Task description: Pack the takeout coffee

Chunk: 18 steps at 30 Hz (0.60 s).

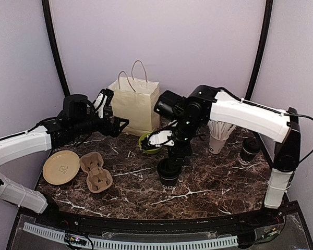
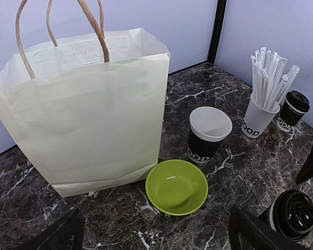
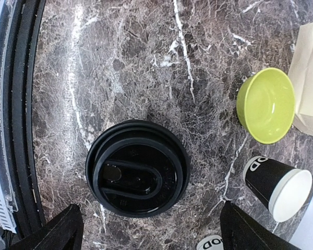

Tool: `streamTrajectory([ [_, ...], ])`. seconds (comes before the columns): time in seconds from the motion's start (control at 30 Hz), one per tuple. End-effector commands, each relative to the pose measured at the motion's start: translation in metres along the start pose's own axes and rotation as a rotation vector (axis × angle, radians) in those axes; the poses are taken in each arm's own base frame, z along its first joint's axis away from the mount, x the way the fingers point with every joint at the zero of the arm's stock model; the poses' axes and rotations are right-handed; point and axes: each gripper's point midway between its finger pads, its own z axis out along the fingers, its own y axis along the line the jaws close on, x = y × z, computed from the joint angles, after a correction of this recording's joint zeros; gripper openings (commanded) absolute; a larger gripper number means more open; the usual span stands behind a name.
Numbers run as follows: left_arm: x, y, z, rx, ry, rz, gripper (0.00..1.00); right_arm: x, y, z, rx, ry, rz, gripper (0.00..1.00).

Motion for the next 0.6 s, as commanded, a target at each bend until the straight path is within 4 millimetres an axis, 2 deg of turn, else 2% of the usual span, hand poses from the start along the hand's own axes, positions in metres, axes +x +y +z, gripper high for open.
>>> streamTrajectory([
  [0.0, -0.004, -0.016, 0.006, 0.095, 0.047, -0.106, 0.96, 0.003, -0.006, -0.041, 0.024, -0.111, 0.054, 0.98],
  [0.03, -0.004, -0.02, 0.008, 0.116, 0.06, -0.142, 0.95, 0.007, -0.009, -0.045, 0.023, -0.141, 0.081, 0.99],
  [0.13, 0.018, -0.041, 0.018, 0.225, 0.179, -0.241, 0.84, 0.019, -0.019, -0.053, 0.02, -0.259, 0.18, 0.99],
  [0.2, 0.028, -0.053, 0.022, 0.277, 0.214, -0.317, 0.8, 0.026, -0.018, -0.06, -0.018, -0.389, 0.255, 0.99],
  [0.3, 0.042, -0.068, 0.031, 0.346, 0.257, -0.444, 0.75, 0.046, -0.011, -0.039, -0.099, -0.485, 0.442, 0.98],
  [0.4, 0.055, -0.085, 0.039, 0.41, 0.305, -0.534, 0.7, 0.068, 0.004, -0.006, -0.225, -0.476, 0.557, 0.79],
  [0.5, 0.065, -0.104, 0.048, 0.462, 0.343, -0.56, 0.66, 0.071, 0.027, 0.01, -0.38, -0.526, 0.618, 0.68],
  [0.57, 0.072, -0.111, 0.052, 0.475, 0.364, -0.58, 0.65, 0.069, 0.035, 0.016, -0.443, -0.561, 0.642, 0.66],
])
